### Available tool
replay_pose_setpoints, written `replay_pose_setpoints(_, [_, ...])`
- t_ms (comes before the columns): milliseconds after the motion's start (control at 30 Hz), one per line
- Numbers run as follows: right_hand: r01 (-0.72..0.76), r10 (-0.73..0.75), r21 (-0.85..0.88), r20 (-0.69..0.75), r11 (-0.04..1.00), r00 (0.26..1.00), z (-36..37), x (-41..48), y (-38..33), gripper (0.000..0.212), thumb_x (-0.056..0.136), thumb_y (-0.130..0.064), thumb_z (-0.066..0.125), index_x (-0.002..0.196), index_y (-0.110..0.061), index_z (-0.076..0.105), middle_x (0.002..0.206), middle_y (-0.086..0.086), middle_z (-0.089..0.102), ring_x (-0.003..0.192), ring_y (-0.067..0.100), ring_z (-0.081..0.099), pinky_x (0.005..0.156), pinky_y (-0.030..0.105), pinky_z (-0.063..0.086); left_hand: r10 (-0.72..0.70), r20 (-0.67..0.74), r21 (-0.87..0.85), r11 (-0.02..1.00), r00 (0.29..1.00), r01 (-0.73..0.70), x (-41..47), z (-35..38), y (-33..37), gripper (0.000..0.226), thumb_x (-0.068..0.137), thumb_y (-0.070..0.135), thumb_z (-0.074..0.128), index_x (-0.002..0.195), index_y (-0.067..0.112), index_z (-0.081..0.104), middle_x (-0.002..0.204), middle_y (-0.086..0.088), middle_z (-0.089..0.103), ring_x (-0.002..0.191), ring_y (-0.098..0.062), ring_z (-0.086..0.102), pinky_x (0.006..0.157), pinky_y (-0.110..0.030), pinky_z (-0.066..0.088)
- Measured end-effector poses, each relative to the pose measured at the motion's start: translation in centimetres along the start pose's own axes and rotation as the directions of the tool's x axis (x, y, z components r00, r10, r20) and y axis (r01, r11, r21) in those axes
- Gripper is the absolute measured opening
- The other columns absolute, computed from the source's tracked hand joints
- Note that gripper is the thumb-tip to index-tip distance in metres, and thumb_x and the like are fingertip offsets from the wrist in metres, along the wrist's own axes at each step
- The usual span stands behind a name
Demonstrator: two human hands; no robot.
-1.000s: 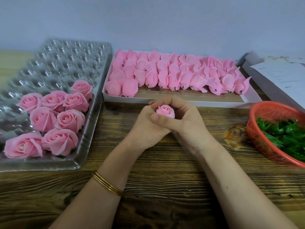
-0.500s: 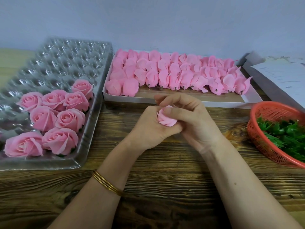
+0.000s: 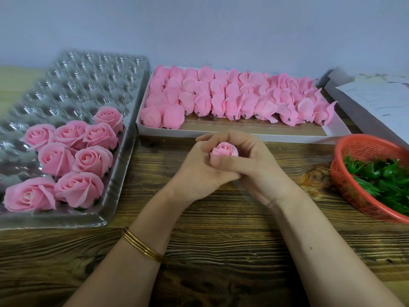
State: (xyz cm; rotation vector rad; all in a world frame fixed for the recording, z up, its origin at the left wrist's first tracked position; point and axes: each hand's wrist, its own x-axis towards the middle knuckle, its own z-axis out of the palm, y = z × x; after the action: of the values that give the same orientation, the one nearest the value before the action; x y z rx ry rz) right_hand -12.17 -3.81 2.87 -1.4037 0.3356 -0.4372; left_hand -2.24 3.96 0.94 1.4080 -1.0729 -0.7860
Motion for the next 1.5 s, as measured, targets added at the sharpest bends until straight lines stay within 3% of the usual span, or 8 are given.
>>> replay_pose_setpoints(167, [0.082,-0.070,0.081,-0.145,0.993,0.987,-0.2,0.4,-0.1,0.015,0.079,-0.016,0.059,0.080,-0.011,0.073,0.096,0.009,0.072,0.094,0.020,0.065,0.086,0.030,0.052,-0.007,-0.020,0.013,1.000,1.000,0.007,0.1,0.1,-0.2,0.016,0.079,-0.008,0.075,0.093,-0.008,0.066,0.088,-0.025,0.069,0.076,-0.027,0.065,0.073,-0.036,0.054])
replay_pose_setpoints(233, [0.109,-0.100,0.037,-0.189,0.993,0.977,-0.3,0.5,0.0,0.013,0.079,-0.017,0.062,0.076,-0.018,0.075,0.092,0.005,0.073,0.091,0.016,0.066,0.084,0.029,0.052,-0.018,-0.018,-0.007,1.000,1.000,0.018,0.1,0.1,-0.2,0.017,0.081,-0.006,0.074,0.096,-0.009,0.067,0.093,-0.026,0.070,0.087,-0.038,0.066,0.081,-0.044,0.054])
replay_pose_setpoints(633, [0.188,-0.202,-0.090,-0.182,0.978,0.962,-0.1,0.2,0.5,0.011,0.070,-0.009,0.077,0.075,-0.019,0.074,0.092,0.001,0.074,0.088,0.013,0.068,0.078,0.025,0.052,-0.055,-0.041,-0.053,0.997,0.998,0.053,-0.1,0.0,0.3,0.015,0.081,-0.009,0.071,0.094,-0.013,0.065,0.095,-0.033,0.067,0.095,-0.044,0.065,0.088,-0.058,0.050])
replay_pose_setpoints(800, [0.175,-0.186,-0.085,-0.159,0.981,0.969,-0.1,0.2,0.6,0.017,0.067,-0.006,0.079,0.075,-0.021,0.074,0.095,0.003,0.074,0.092,0.016,0.068,0.084,0.031,0.052,-0.055,-0.027,-0.013,0.998,0.998,0.054,0.0,-0.1,0.2,0.020,0.081,-0.008,0.072,0.099,-0.014,0.065,0.098,-0.032,0.068,0.097,-0.040,0.066,0.087,-0.051,0.053])
replay_pose_setpoints(1000, [0.153,-0.160,-0.069,-0.125,0.986,0.979,0.3,0.4,0.9,0.022,0.064,-0.002,0.077,0.073,-0.021,0.070,0.096,0.003,0.073,0.097,0.018,0.068,0.090,0.034,0.053,-0.032,0.014,-0.004,0.999,0.999,0.032,0.0,-0.1,0.2,0.019,0.080,-0.009,0.074,0.086,0.007,0.068,0.083,0.000,0.069,0.077,0.002,0.065,0.068,-0.012,0.051])
replay_pose_setpoints(1267, [0.110,-0.118,-0.096,-0.078,0.989,0.990,0.1,0.4,0.9,0.023,0.062,-0.004,0.079,0.078,-0.017,0.069,0.103,0.010,0.071,0.108,0.030,0.066,0.100,0.045,0.051,0.025,-0.004,0.054,0.998,1.000,-0.025,0.0,-0.1,0.0,0.016,0.081,-0.006,0.074,0.095,-0.006,0.068,0.095,-0.021,0.071,0.088,-0.020,0.069,0.076,-0.029,0.056])
replay_pose_setpoints(1367, [0.104,-0.107,-0.042,-0.079,0.994,0.991,0.0,0.2,0.8,0.020,0.061,-0.021,0.080,0.080,-0.023,0.073,0.106,0.011,0.070,0.105,0.025,0.066,0.099,0.043,0.051,0.007,-0.005,0.027,1.000,1.000,-0.007,0.0,-0.1,0.0,0.017,0.081,-0.003,0.075,0.098,-0.001,0.069,0.094,-0.014,0.073,0.087,-0.013,0.071,0.075,-0.022,0.058])
replay_pose_setpoints(1500, [0.143,-0.147,-0.037,-0.173,0.989,0.974,-0.1,0.2,0.5,0.017,0.069,-0.032,0.073,0.083,-0.023,0.075,0.101,0.015,0.071,0.098,0.021,0.065,0.092,0.038,0.051,-0.009,-0.003,-0.033,0.999,1.000,0.009,0.0,0.0,-0.2,0.023,0.082,-0.001,0.076,0.104,-0.001,0.069,0.098,-0.016,0.074,0.095,-0.029,0.070,0.086,-0.039,0.056])
